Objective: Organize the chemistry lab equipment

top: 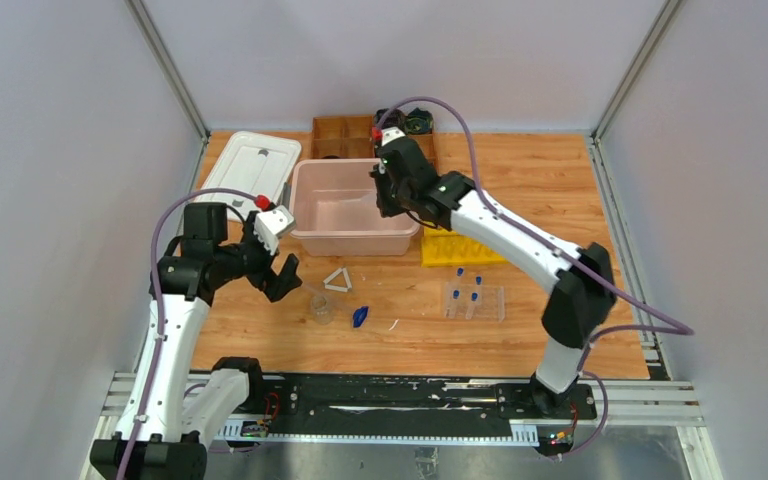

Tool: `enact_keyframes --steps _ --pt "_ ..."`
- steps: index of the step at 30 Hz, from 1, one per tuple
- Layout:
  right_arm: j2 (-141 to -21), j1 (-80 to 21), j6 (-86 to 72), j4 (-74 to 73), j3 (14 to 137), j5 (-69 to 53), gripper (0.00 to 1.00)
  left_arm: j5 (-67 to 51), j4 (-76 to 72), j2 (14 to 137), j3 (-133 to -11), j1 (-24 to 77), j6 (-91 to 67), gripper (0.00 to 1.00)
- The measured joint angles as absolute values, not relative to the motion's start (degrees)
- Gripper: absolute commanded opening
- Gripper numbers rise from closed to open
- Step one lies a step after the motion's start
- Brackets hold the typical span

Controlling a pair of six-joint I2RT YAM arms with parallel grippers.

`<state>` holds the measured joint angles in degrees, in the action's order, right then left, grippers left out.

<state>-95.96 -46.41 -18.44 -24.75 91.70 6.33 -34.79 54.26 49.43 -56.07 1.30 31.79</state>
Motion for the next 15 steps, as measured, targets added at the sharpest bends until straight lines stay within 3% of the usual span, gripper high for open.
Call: enact_keyframes --steps 8,15 --pt "-113.34 -43.7 -15.77 -30.44 103.79 6.96 0.02 -36.32 54.54 52.16 -52.14 1.3 36.38 0.87" --pt "-118.06 -42.44 -15.81 -33.01 111.39 9.85 0.33 -36.62 54.76 52.84 -49.04 3.84 40.86 0.88"
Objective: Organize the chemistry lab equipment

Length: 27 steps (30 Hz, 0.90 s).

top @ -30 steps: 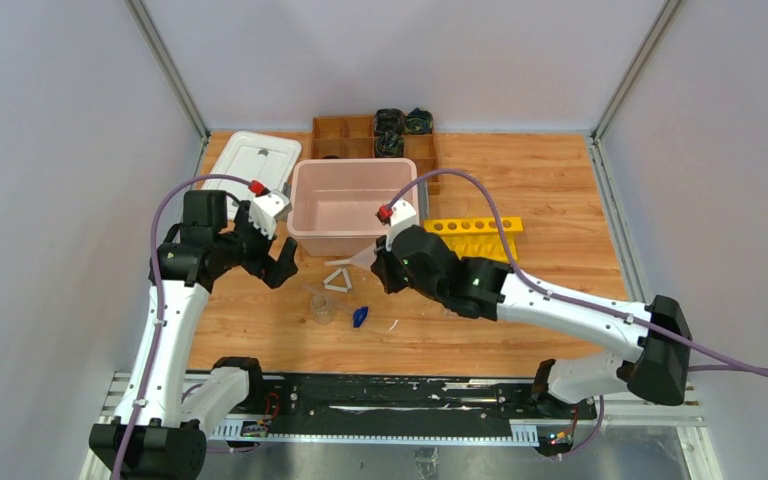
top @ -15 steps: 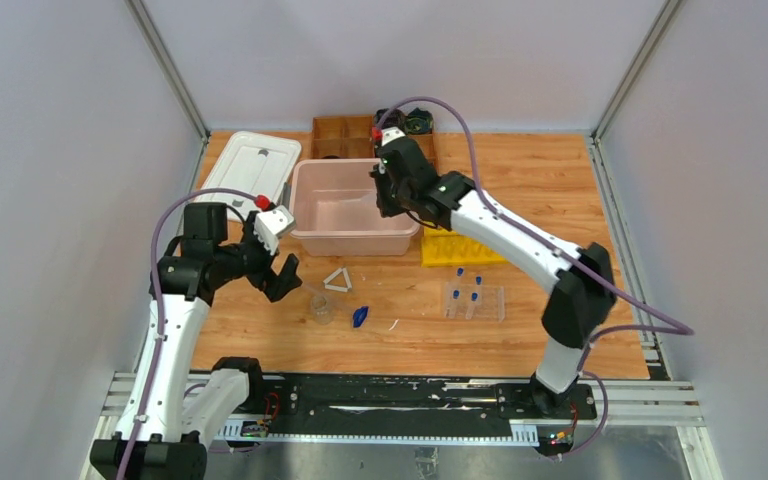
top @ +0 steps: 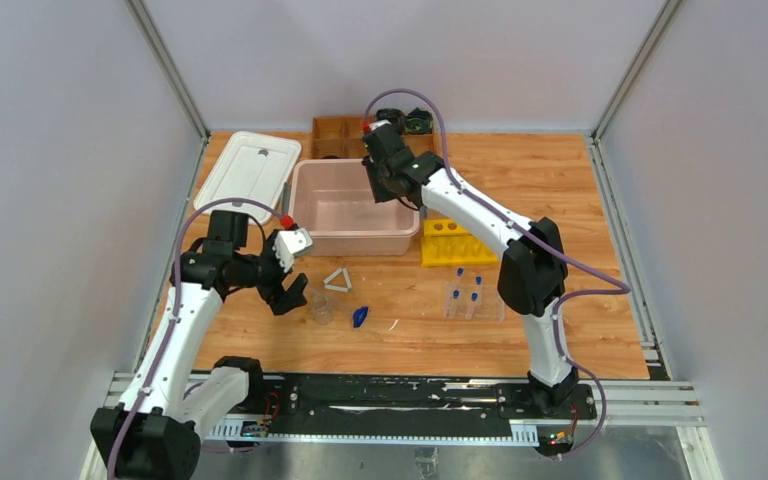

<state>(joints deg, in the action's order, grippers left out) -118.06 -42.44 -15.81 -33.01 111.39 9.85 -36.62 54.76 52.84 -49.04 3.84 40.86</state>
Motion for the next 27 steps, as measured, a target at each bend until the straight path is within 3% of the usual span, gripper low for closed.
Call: enact_keyframes --steps 4,12,17,27 --pt "-117.12 -42.3 -16.32 -33.93 112.12 10.9 0.47 -36.32 55.02 54.15 -48.1 6.61 43.16 0.88" --pt "-103.33 -43.68 -17.34 -30.89 99.15 10.24 0.51 -35.62 55.2 56.23 -48.12 6.96 45.21 0.84" --pt "-93.17 -51.0 -17.93 -25.61 87.83 8.01 0.59 -34.33 54.28 56.23 -48.45 6.33 42.22 0.93" --pt "-98.59 -65.67 -17.04 -19.79 81.78 3.09 0.75 -32.1 46.7 58.15 -49.54 -4.62 32.08 0.99"
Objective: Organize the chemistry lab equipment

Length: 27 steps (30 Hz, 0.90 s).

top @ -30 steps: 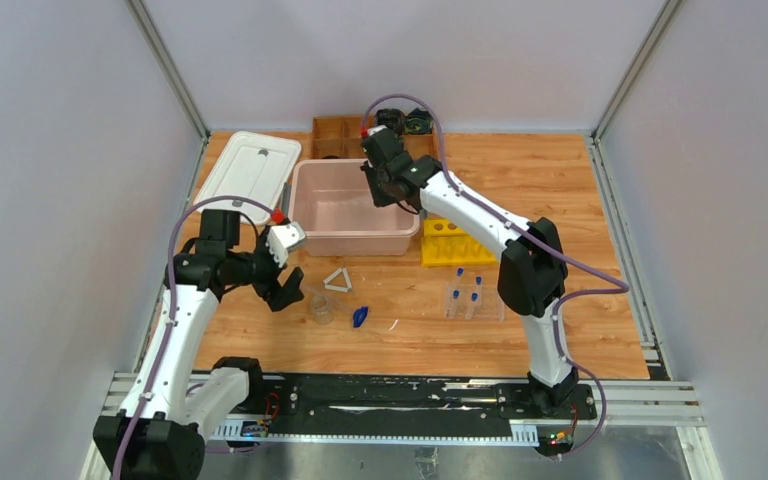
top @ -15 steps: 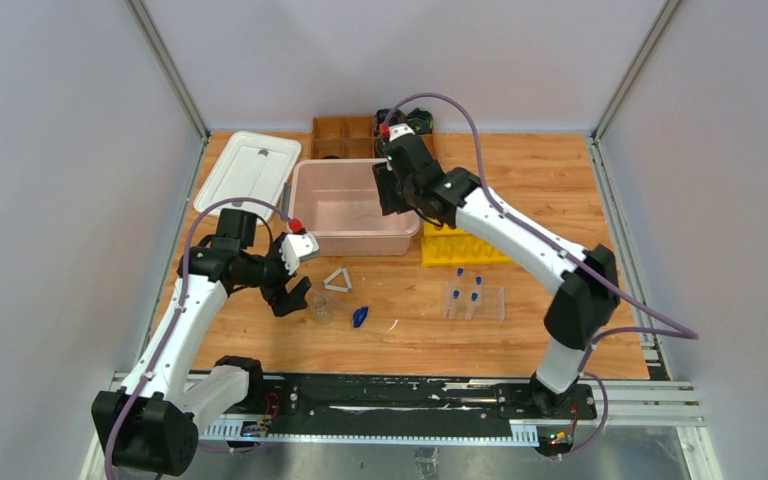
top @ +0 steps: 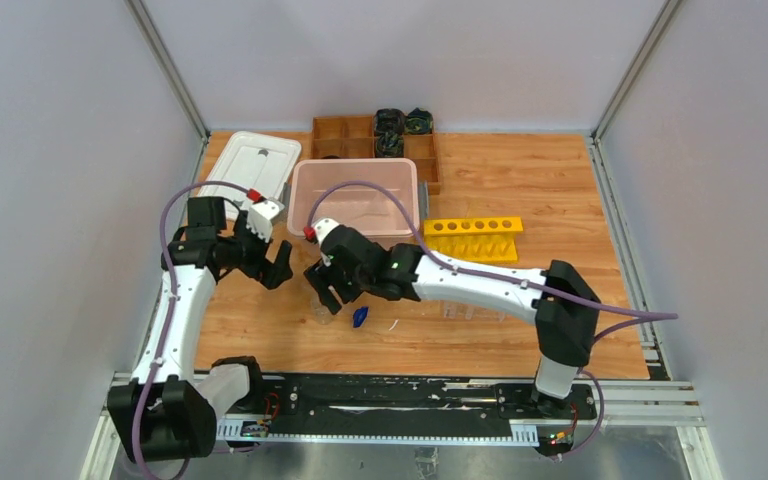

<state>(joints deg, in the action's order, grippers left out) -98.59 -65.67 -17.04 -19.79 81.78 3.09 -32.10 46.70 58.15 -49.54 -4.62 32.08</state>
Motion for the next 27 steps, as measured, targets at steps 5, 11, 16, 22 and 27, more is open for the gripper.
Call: enact_keyframes --steps 5,11,16,22,27 --pt "-105.91 -68.62 -15.9 -18.5 84.47 0.43 0.76 -31.11 45.01 61.76 -51.0 -8.78 29.34 0.99" --pt "-112.29 -68.99 -14.87 -18.26 88.03 -0.54 0.56 -30.63 44.64 62.26 -51.05 -10.74 27.64 0.99" --pt "-114.34 -68.99 -14.11 -17.85 89.54 0.12 0.44 -30.59 44.64 62.7 -51.05 -11.49 27.59 0.99" --pt "-114.65 -68.99 -13.8 -17.5 89.62 0.91 0.33 -30.52 44.66 63.81 -51.05 -11.62 27.62 0.99" --pt "-114.83 -69.01 -13.67 -17.54 90.0 1.32 0.06 -30.39 44.66 64.14 -51.05 -11.62 27.88 0.98"
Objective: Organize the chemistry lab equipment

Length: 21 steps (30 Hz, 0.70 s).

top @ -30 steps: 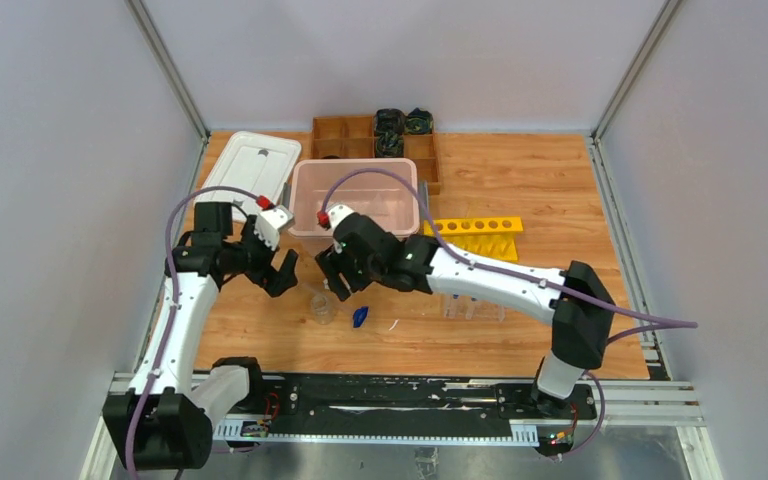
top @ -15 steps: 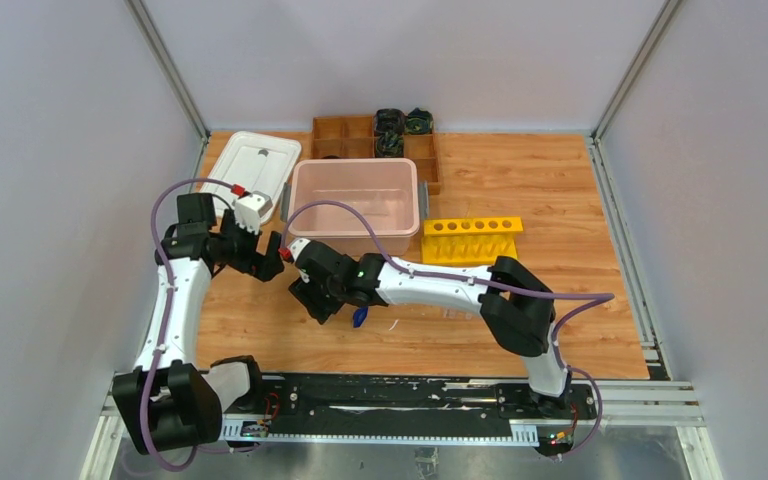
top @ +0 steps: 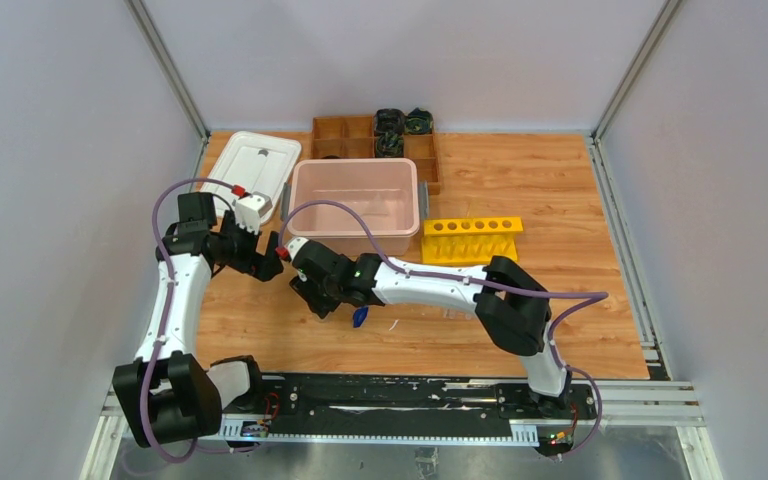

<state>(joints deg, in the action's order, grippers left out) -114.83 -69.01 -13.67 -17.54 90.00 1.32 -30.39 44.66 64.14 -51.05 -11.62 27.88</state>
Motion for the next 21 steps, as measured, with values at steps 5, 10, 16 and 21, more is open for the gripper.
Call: enact_keyframes --steps 5,10,16,21 --pt "-114.67 -69.01 -13.63 -18.13 90.39 1.87 0.0 -29.98 44.71 64.25 -51.05 -11.66 28.77 0.98" --pt "-111.22 -68.97 -13.56 -21.1 91.48 2.61 0.0 -29.93 44.71 64.27 -51.05 -11.84 29.41 0.97" --pt "-101.49 -66.76 -13.5 -24.64 95.79 2.59 0.0 -30.04 45.1 64.47 -51.05 -11.84 30.7 0.96" --pt "-96.57 -59.88 -13.58 -24.93 100.01 2.96 0.0 -30.61 45.45 64.45 -51.05 -11.84 31.53 0.95"
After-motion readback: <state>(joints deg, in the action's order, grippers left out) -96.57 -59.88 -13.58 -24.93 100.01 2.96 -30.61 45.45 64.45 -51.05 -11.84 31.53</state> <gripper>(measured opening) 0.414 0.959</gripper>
